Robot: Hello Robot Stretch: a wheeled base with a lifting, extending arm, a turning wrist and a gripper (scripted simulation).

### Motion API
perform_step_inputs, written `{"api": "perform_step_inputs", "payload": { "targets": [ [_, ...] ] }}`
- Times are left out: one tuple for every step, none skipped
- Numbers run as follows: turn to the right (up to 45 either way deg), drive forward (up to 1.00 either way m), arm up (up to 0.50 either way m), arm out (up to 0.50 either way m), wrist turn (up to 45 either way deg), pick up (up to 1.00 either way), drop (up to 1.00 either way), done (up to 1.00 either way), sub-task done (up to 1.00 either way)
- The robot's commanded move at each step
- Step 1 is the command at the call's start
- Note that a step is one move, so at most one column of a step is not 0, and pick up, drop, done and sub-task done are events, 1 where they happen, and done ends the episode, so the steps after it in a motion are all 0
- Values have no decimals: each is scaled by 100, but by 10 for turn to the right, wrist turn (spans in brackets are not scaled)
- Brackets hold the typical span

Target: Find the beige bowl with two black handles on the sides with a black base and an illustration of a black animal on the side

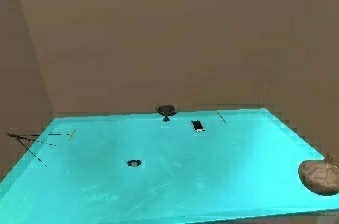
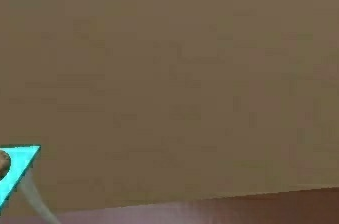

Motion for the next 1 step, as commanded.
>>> {"api": "perform_step_inputs", "payload": {
  "targets": [
    [0, 0, 0, 0, 0, 0, 0, 100, 0]
  ]
}}
